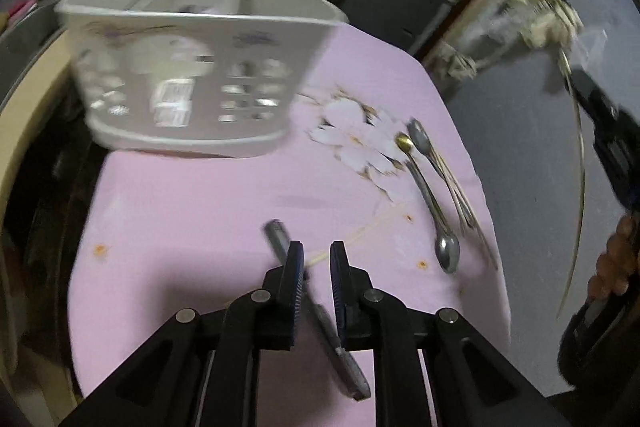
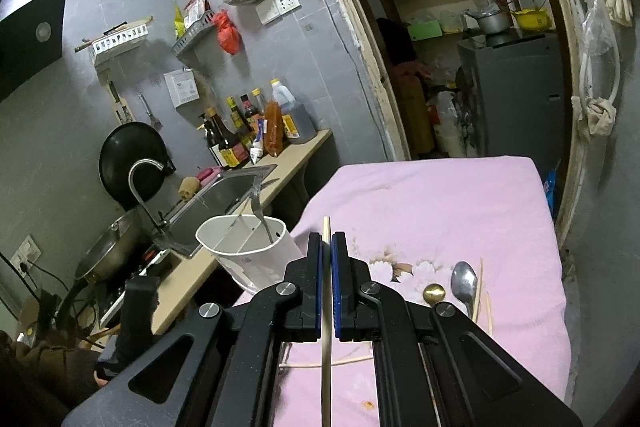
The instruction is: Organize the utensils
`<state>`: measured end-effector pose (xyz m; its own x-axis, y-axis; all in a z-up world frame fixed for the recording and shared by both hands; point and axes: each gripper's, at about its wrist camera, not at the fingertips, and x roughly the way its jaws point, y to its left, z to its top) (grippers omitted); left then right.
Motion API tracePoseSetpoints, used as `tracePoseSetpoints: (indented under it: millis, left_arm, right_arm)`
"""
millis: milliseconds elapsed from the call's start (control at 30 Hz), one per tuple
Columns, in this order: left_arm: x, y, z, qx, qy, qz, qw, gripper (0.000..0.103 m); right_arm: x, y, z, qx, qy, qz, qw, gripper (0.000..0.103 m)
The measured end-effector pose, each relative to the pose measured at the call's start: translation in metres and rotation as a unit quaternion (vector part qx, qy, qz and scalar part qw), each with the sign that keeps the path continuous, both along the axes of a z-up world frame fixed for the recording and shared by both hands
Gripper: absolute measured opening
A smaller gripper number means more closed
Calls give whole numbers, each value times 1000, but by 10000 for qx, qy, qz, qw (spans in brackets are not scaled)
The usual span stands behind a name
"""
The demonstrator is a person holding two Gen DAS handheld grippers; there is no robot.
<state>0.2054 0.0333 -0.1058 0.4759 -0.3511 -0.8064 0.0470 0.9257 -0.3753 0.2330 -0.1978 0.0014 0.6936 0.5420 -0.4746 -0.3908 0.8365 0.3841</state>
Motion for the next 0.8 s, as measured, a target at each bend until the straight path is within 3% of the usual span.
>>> tracePoseSetpoints:
  millis: [200, 400, 533, 633, 667, 767, 800]
  left_arm:
    - [28, -53, -10, 370, -178, -969, 9944, 14]
    - [51, -102, -26, 1267, -175, -1916, 9731, 14]
    - [56, -115, -28, 1686, -228, -2157, 9615, 14]
    - [58, -117, -23, 1751, -320, -2257, 9578, 14]
    - [58, -117, -24, 1786, -303, -2318, 9558, 18]
    - [58, -120, -31, 2044, -231, -2525, 9455, 45]
    - [58, -120, -33, 2086, -208, -2579, 9431, 45]
  right_arm:
    - [-5, -19, -8, -80, 124, -264, 9995, 4]
    - [-9, -44, -9, -94, 163, -600, 9980, 4]
    - [-9, -54, -9, -70, 175, -758, 9969, 4]
    - [-9, -57, -10, -35, 178, -816, 9965, 4]
    - [-9, -57, -11, -20, 187, -822, 9964, 4]
    - [-9, -56, -13, -7, 194, -818, 9965, 4]
    - [-9, -56, -13, -7, 194, -818, 9965, 4]
